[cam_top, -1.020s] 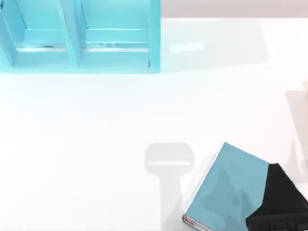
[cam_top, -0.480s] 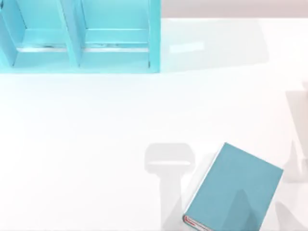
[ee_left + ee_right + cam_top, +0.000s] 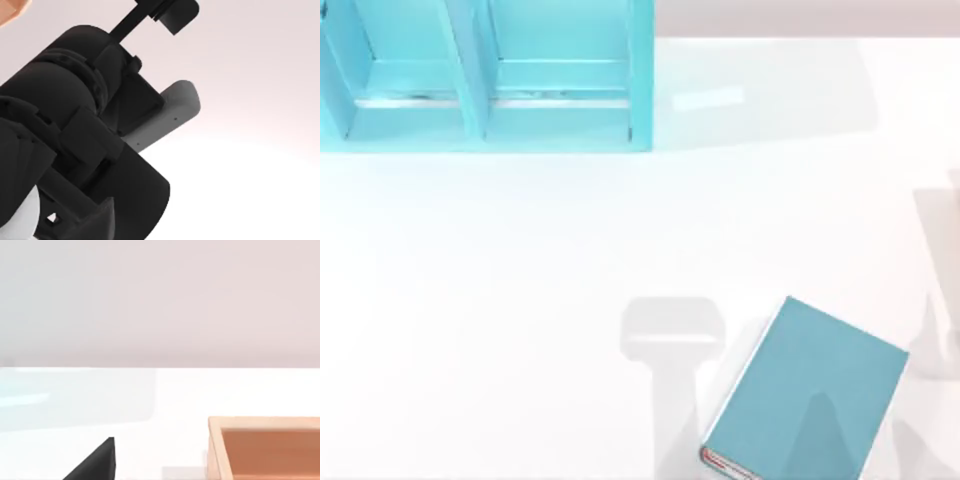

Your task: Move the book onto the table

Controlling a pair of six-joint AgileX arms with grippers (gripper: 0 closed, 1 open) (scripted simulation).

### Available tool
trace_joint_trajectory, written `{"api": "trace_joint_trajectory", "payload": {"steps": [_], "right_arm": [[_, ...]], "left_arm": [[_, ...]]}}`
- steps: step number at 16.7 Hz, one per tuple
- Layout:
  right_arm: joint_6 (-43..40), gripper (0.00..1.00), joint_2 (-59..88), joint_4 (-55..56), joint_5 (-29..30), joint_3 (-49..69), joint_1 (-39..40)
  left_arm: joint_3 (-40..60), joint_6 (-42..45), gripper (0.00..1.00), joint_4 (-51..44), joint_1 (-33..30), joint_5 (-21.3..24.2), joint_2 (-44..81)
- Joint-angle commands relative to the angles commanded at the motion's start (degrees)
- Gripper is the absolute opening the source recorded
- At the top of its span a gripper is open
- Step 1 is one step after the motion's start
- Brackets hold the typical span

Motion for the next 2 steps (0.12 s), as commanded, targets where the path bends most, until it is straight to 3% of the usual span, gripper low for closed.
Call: {"api": "trace_joint_trajectory", "payload": {"steps": [2], "right_arm": [[0.0, 1.0, 0.0, 0.0, 0.0, 0.0, 0.0]], "left_arm": [[0.0, -0.3, 1.0, -0.3, -0.1, -0.1, 0.0]]}}
